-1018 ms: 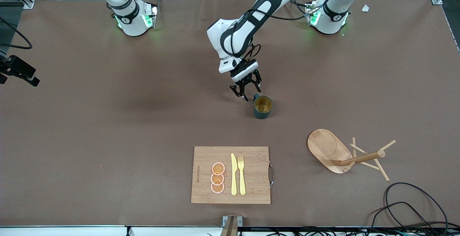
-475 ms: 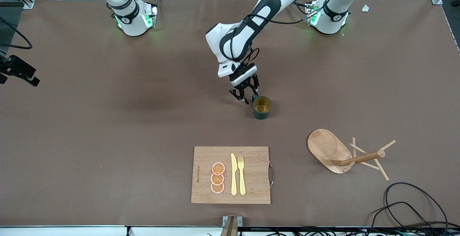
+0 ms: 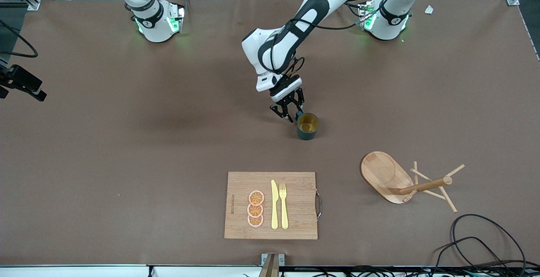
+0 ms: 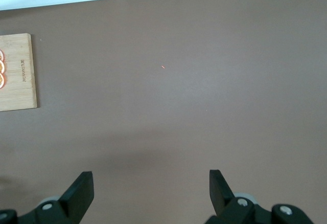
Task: Pass cup and hang on rack
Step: 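Lower the left gripper onto the mug handle and close it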
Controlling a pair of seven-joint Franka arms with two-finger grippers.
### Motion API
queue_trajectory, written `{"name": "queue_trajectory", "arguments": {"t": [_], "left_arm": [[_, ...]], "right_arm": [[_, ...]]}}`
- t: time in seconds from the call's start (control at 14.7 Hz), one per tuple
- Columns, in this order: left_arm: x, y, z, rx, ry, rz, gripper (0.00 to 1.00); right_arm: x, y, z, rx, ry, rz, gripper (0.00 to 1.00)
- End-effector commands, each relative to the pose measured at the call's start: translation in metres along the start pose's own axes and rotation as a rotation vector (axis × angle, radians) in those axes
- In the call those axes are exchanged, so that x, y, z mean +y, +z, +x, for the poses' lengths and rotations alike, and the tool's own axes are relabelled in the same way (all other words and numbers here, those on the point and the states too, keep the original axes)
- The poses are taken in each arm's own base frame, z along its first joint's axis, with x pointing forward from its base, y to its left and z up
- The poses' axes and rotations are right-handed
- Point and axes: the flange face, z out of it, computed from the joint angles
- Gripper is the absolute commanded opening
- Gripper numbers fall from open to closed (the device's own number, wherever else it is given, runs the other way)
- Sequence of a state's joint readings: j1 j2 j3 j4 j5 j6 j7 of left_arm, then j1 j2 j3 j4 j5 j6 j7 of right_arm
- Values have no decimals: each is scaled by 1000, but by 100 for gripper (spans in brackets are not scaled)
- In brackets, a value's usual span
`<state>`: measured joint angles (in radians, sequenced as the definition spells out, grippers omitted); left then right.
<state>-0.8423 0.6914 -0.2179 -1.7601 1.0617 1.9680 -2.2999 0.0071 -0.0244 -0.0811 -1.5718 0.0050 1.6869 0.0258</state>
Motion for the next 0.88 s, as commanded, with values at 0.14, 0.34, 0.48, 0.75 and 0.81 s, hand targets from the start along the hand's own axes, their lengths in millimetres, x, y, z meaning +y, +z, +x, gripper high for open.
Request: {"name": "queue_trajectory", "arguments": {"t": [0.14,0.34,0.48,0.75,0.81], "left_arm": [[3,7,-2,12,8,2,44],[2,7,-3,13,10,4,32],[4,5,0,14,20,-1,21],[20,-3,20,-2,4,-13,1],[25,-6,29,-15,-3,-11,1]], "right_arm": [[4,-1,-5,-3,-12,-10,100],[4,-2,-5,0,-12,-8,100],[4,-2,-5,0,-13,-8,100],[6,-2,-5,0,-21,-7,100],[6,-2,-5,0,-21,-7,100]]}}
